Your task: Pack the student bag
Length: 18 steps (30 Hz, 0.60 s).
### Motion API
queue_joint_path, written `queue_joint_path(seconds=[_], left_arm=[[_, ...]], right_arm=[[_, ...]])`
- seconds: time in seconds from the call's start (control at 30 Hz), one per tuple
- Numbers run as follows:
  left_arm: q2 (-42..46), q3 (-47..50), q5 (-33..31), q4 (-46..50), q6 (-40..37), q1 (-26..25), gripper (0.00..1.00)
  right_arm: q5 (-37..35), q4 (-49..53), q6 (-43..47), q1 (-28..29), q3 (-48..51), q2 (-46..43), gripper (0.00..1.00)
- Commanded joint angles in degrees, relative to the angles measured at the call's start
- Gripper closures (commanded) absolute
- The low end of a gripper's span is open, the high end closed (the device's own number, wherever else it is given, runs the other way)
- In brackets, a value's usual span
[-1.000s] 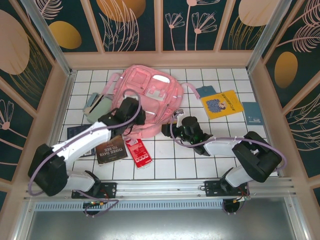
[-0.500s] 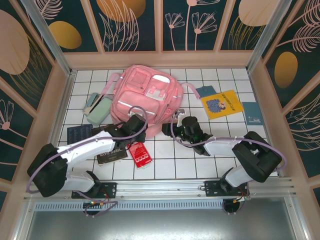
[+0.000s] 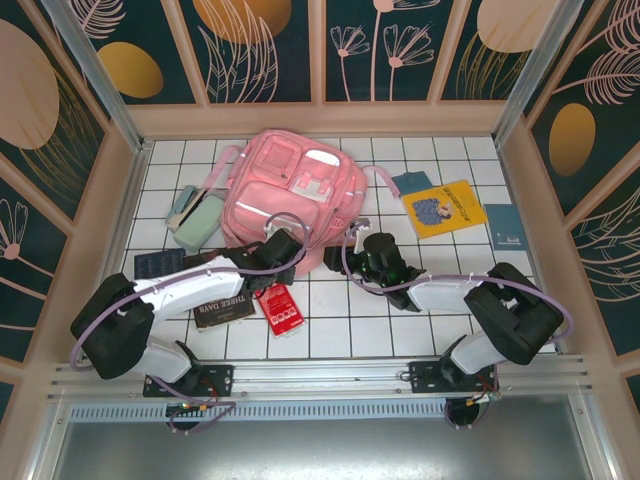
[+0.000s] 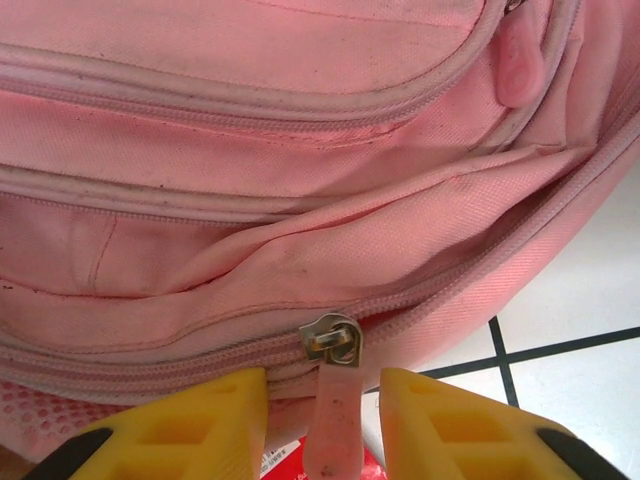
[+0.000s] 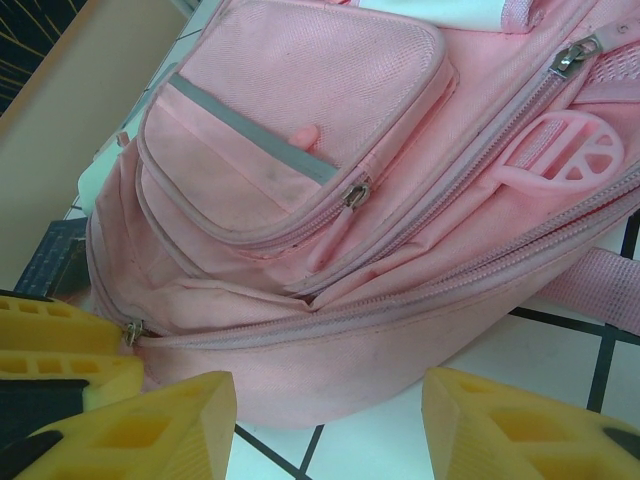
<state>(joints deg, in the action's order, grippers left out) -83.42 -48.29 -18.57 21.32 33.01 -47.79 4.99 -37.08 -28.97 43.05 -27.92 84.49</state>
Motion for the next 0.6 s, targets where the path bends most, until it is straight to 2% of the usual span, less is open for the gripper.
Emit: queue_joint_path(seconds=[0.0,0.13,0.33,0.5,0.57], left_arm=[[-1.44,-1.71,-1.91,1.89,-1.11,-0.97,0.65],[-2.38,-2.37,-4.3,3.58,-0.63,-1.49,0.73],[-1.8,-2.62,-3.54,4.0,0.12,-1.82,0.81],[-0.8,-3.0,-2.99,4.45,0.38,-2.02,0.95],[-0.18,-3.2,-2.67,4.43,0.55,-1.98,0.97]], right_arm=[[0.63,-2.45,-0.91,-0.33,-0.04,0.43,0.48],[0.72,-2.61,-1.01,-0.33,0.06,0.76,0.47],[1.01,-3.04,-1.26,-0.35,0.06,1.25,0.48],[1.37,-3.65,-1.61,-0.33,0.05,1.86,0.47],[1.8,-3.95,-1.99,-0.33,-0.1,2.4,0.47]])
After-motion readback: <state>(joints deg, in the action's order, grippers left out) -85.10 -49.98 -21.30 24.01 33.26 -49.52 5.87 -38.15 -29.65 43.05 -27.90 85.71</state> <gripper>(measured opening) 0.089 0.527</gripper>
